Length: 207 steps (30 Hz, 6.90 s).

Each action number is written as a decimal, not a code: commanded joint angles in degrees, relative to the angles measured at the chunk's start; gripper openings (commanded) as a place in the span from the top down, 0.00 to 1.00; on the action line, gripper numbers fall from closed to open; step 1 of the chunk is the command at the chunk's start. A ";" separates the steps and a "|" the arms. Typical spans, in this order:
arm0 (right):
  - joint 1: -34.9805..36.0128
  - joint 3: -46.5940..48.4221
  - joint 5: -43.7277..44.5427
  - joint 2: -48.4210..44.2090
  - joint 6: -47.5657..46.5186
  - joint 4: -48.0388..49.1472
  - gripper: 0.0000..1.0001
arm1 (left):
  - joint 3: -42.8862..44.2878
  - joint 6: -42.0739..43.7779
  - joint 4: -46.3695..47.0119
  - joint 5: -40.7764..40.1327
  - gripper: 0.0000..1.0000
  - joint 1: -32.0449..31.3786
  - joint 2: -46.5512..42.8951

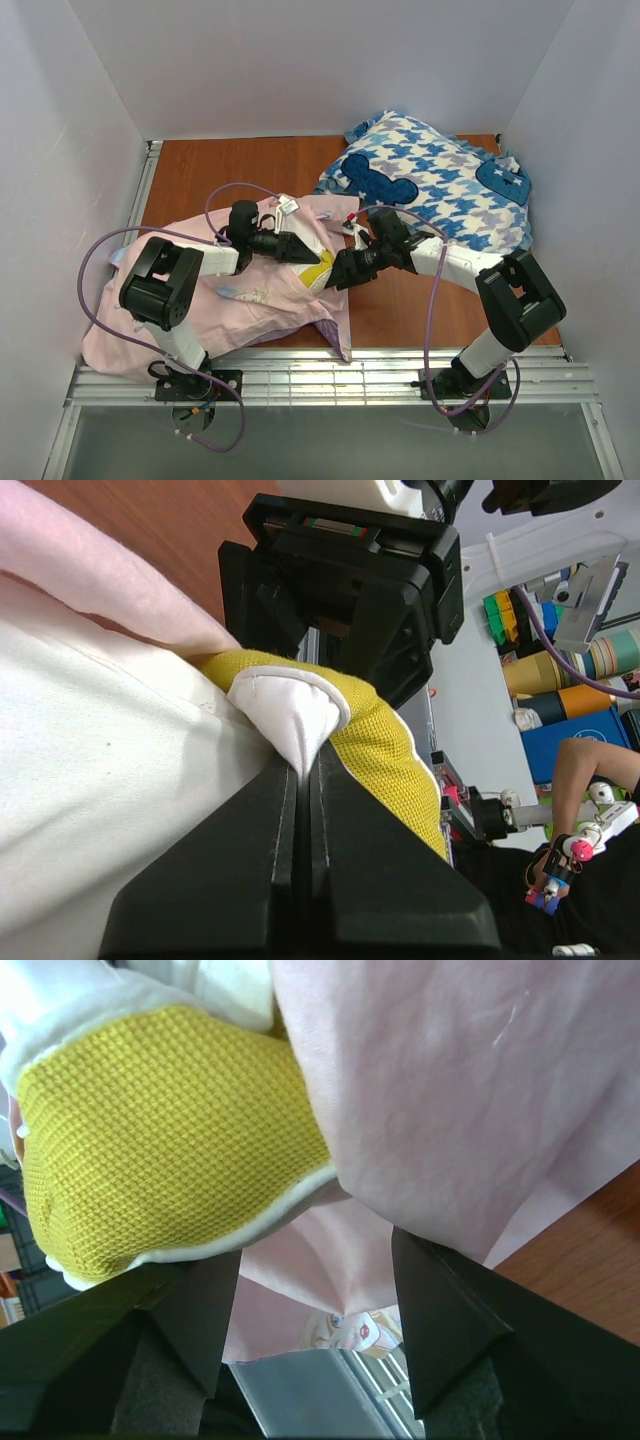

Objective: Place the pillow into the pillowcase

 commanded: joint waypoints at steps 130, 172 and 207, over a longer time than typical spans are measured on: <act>-14.69 9.68 -10.36 14.84 -38.45 -19.47 0.99 | 10.86 57.04 -70.03 -64.90 0.28 9.88 -5.92; 15.19 -5.61 57.10 -1.54 -51.30 -0.50 0.01 | 0.26 98.71 -73.36 -63.56 0.13 47.76 -28.85; -0.72 23.38 54.15 -35.71 -59.82 -6.80 0.99 | 27.39 64.61 -62.97 -51.44 1.00 51.18 -52.01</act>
